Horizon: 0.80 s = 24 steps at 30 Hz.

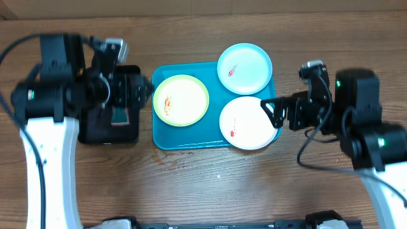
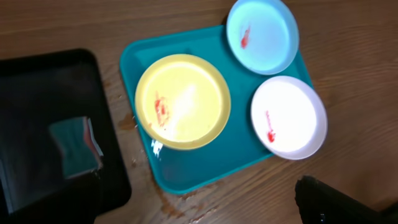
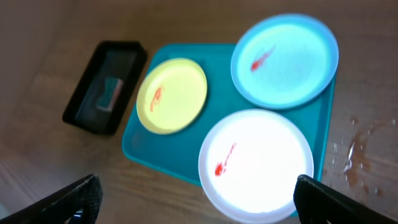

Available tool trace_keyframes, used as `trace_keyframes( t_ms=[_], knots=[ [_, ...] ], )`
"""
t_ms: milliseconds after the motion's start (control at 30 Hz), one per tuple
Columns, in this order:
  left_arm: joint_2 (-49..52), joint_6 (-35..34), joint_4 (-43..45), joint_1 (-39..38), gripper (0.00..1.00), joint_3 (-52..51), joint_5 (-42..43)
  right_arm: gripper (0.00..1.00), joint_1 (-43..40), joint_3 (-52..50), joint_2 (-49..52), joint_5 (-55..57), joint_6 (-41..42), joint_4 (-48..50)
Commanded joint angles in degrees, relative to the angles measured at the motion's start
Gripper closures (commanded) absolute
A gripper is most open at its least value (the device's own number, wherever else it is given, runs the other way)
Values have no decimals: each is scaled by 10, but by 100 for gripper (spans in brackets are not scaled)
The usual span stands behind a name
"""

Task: Clean dirty plates on tray and stack at the side
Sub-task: 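Move the right gripper to the yellow plate's edge and grip it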

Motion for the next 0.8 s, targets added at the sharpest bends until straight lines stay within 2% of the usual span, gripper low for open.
trace_keyframes(
  t_ms=[0, 167, 267, 433, 567, 633, 767],
  knots=[
    [42, -24, -7, -4, 0, 37, 59, 0, 0, 52, 43, -14, 2, -6],
    [85, -34, 1, -4, 0, 37, 61, 0, 0, 51, 82, -143, 2, 42],
    [106, -39, 3, -4, 0, 37, 66, 0, 3, 51, 108, -163, 10, 75],
    [133, -58, -2, -3, 0, 37, 42, 6, 41, 51, 166, -67, 95, 100],
    [134, -168, -8, -2, 0, 48, -96, 14, 95, 52, 213, 29, 162, 118],
    [134, -189, -19, -2, 0, 60, -141, 18, 117, 52, 233, 71, 185, 123],
    [134, -204, -27, -3, 0, 67, -178, 27, 148, 52, 281, 128, 216, 149]
  ],
)
